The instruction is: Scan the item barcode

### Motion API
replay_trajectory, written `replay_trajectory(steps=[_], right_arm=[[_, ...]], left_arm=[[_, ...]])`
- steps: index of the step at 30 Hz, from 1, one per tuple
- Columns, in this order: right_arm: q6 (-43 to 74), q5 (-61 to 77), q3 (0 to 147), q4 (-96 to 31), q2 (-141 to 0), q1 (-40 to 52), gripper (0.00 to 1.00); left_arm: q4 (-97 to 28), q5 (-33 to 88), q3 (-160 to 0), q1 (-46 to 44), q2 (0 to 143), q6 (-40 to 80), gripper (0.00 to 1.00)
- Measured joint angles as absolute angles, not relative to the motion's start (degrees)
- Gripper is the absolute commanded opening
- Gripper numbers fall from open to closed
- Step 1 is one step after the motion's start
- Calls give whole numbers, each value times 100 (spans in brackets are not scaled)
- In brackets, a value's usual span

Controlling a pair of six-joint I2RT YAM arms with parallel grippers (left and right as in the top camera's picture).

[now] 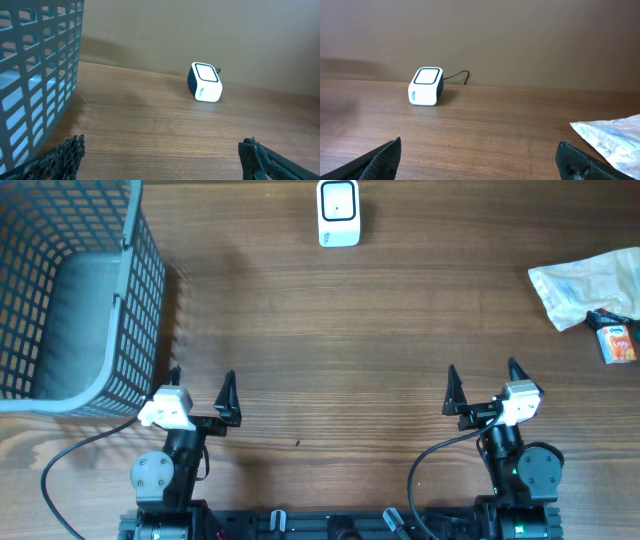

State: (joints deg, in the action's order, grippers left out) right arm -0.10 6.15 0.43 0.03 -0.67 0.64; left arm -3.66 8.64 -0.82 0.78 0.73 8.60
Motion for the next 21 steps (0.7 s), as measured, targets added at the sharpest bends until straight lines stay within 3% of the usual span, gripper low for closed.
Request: replay_trajectory(steps=[21], right_arm=[[-10, 615, 43, 3, -67, 64, 100]], left_arm=[[-427, -473, -80, 89, 73, 132, 100]])
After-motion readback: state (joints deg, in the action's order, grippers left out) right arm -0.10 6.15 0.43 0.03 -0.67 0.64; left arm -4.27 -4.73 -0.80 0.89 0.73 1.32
